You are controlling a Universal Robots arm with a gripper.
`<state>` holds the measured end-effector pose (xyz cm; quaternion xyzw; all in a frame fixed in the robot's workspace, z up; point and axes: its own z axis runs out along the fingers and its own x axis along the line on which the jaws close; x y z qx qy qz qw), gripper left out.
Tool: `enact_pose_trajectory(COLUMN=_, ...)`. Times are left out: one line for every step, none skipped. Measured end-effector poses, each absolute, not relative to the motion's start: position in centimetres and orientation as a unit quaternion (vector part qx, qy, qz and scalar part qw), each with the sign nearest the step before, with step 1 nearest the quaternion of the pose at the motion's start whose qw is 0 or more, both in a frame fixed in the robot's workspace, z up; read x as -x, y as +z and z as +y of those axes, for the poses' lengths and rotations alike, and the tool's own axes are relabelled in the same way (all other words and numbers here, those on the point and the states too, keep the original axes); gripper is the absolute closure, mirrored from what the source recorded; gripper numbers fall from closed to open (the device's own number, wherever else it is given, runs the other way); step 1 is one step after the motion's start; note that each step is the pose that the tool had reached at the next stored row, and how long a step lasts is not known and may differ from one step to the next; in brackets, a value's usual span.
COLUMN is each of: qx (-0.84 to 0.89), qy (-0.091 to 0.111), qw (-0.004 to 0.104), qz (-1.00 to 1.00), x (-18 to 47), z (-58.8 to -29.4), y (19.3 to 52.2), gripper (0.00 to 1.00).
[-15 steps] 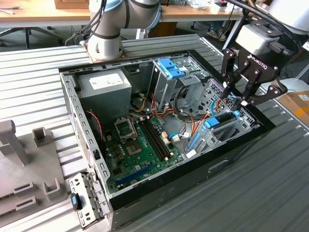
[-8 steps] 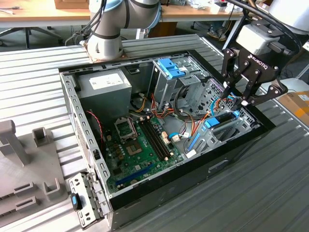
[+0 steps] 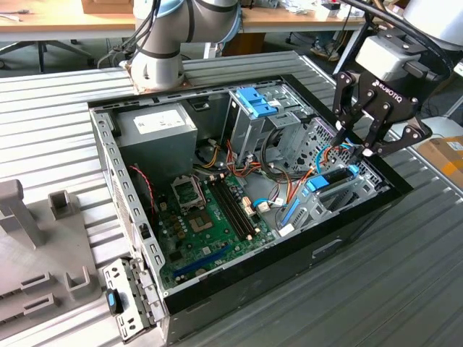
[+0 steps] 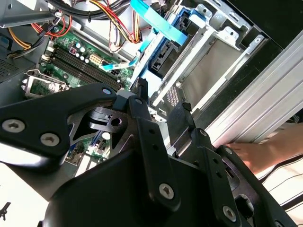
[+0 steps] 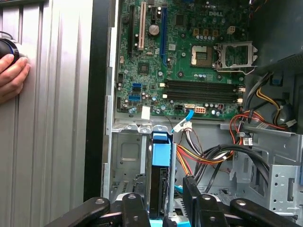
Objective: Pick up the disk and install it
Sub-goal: 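Insert the disk into the insertion slot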
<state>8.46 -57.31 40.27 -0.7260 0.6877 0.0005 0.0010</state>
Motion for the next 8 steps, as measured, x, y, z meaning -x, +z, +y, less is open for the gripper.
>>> enact_pose_trajectory(qx=0.726, qy=0.000, qw=0.001, qz=0.687, x=-8.55, z=-57.26, y=40.27, gripper=0.56)
enact_pose_trajectory(qx=0.727, qy=0.000, qw=0.001, qz=0.687, x=-8.75, z=-57.14, y=40.27, gripper=0.56)
enact_pose_trajectory(qx=0.728, qy=0.000, qw=0.001, qz=0.686, x=-8.89, z=-57.05, y=40.28, gripper=0.56)
enact_pose_trajectory(qx=0.728, qy=0.001, qw=0.001, qz=0.685, x=-9.03, z=-56.96, y=40.27, gripper=0.56)
enact_pose_trajectory(qx=0.729, qy=0.000, qw=0.001, qz=0.685, x=-9.14, z=-56.89, y=40.27, gripper=0.56)
enact_pose_trajectory(qx=0.729, qy=0.000, qw=0.001, qz=0.685, x=-9.21, z=-56.84, y=40.28, gripper=0.56)
enact_pose_trajectory(qx=0.729, qy=0.000, qw=0.001, qz=0.684, x=-9.29, z=-56.80, y=40.27, gripper=0.56)
enact_pose_trajectory(qx=0.730, qy=0.000, qw=0.001, qz=0.684, x=-9.41, z=-56.72, y=40.27, gripper=0.56)
